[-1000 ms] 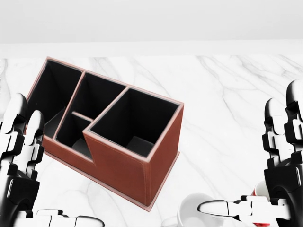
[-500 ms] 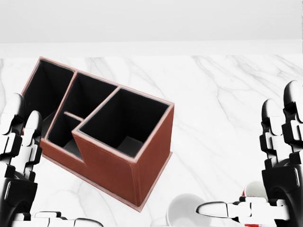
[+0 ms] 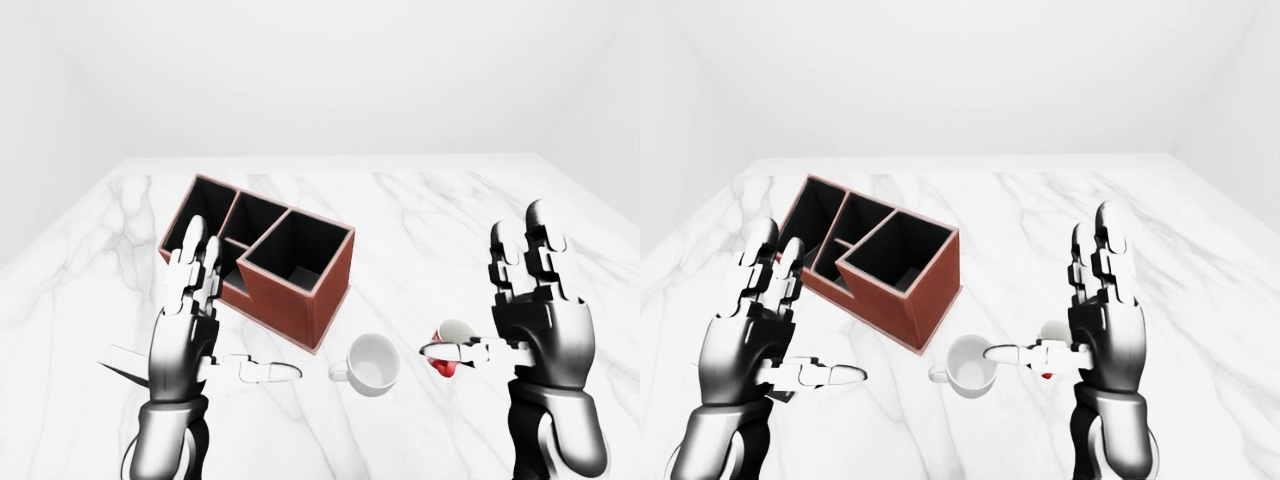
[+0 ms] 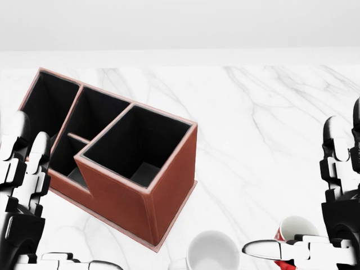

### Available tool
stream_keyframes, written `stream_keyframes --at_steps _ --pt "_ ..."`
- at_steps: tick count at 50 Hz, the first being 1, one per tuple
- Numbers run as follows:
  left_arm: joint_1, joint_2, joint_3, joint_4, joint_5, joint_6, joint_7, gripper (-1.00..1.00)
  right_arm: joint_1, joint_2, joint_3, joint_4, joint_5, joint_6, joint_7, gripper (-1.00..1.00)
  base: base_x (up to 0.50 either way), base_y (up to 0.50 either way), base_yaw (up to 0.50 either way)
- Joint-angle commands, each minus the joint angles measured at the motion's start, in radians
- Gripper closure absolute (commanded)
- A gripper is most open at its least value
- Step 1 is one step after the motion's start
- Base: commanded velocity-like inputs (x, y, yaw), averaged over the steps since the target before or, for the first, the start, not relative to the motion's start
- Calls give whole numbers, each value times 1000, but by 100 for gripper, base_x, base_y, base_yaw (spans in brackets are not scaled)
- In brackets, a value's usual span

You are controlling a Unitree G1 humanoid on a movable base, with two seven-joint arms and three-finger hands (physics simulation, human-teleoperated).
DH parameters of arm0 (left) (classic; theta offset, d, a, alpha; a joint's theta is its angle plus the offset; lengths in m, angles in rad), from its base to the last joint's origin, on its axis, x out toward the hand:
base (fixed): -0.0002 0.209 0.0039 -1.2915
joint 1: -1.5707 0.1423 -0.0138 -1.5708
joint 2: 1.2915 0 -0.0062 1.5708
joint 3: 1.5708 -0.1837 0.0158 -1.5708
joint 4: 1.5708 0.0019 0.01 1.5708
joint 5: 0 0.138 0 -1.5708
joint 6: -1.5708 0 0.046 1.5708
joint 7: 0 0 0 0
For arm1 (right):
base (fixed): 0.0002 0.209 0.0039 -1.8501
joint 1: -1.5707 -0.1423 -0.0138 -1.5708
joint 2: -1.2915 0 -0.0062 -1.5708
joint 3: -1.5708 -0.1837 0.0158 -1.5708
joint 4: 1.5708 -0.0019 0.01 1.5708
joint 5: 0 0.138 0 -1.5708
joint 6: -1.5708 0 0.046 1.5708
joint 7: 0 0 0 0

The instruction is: Pick up the red mug and place it to the right of the caddy.

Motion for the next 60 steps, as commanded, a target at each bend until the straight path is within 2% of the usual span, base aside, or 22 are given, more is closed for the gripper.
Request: stream_keyframes --at_steps 1,9,11,12,16,20,27,29,30,32,33,34,35,37,40,42,43,44,46,47,50,60 --pt "-4 -2 10 1 -7 0 -7 -100 11 1 -75 -27 20 0 23 -100 0 0 0" --pt "25 -5 5 94 -9 0 -11 -100 -56 -49 -359 -227 44 0 250 -100 0 0 0" --pt "40 -6 2 153 -10 -56 -11 -100 -76 -78 -417 -233 78 0 275 -100 0 0 0" --pt "44 -5 -2 158 -10 -66 -9 -100 -78 -135 -453 -233 124 0 271 -100 0 0 0" --pt "47 -1 -6 142 -11 -54 -4 -100 -71 -243 -470 -233 192 0 221 -100 0 0 0" --pt "54 1 -4 112 -17 -36 -6 -100 -112 -319 -520 -233 211 0 238 -100 0 0 0" --pt "70 0 -12 90 -15 -37 -6 -100 -153 -435 -617 -233 272 0 286 -100 0 0 0" --pt "64 1 -14 91 -13 -30 -4 -100 -170 -462 -615 -233 244 0 311 -100 0 0 0" --pt "45 5 -7 37 -17 0 -4 -100 -180 -458 -607 -233 209 0 341 -100 0 0 0" --pt "16 6 4 -32 -21 0 -6 -100 -210 -442 -582 -233 101 0 410 -100 0 0 0" --pt "48 -2 -3 52 -16 0 -11 -100 -222 -437 -563 -231 34 0 451 -100 0 0 0" --pt "61 -3 -5 95 -15 -31 -13 -100 -241 -444 -554 -215 -21 0 498 -100 0 0 0" --pt "64 -3 -5 104 -16 -44 -13 -100 -253 -442 -548 -210 -70 0 538 -100 0 0 0" --pt "64 -1 -4 104 -19 -45 -12 -100 -276 -440 -531 -189 -161 0 587 -100 0 0 0" --pt "60 -1 3 108 -25 -46 -15 -100 -282 -439 -492 -138 -291 0 587 -100 0 0 0" --pt "33 3 9 7 -26 0 -11 -100 -298 -429 -482 -117 -355 0 587 -100 0 0 0" --pt "46 -2 6 59 -22 0 -15 -100 -303 -430 -477 -107 -387 0 587 -100 0 0 0" --pt "19 2 8 -34 -21 0 -10 -100 -308 -434 -469 -97 -412 0 587 -100 0 0 0" --pt "45 -5 2 40 -15 0 -15 -100 -310 -429 -455 -71 -462 0 587 -100 0 0 0" --pt "30 -2 5 -13 -17 0 -14 -100 -321 -418 -455 -61 -477 0 587 -100 0 0 0" --pt "63 -6 1 90 -19 -33 -17 -100 -341 -414 -443 -23 -521 0 587 -100 0 0 0" --pt "77 -5 1 66 -25 -26 -15 -100 -340 -399 -426 8 -609 0 587 -100 0 0 0"
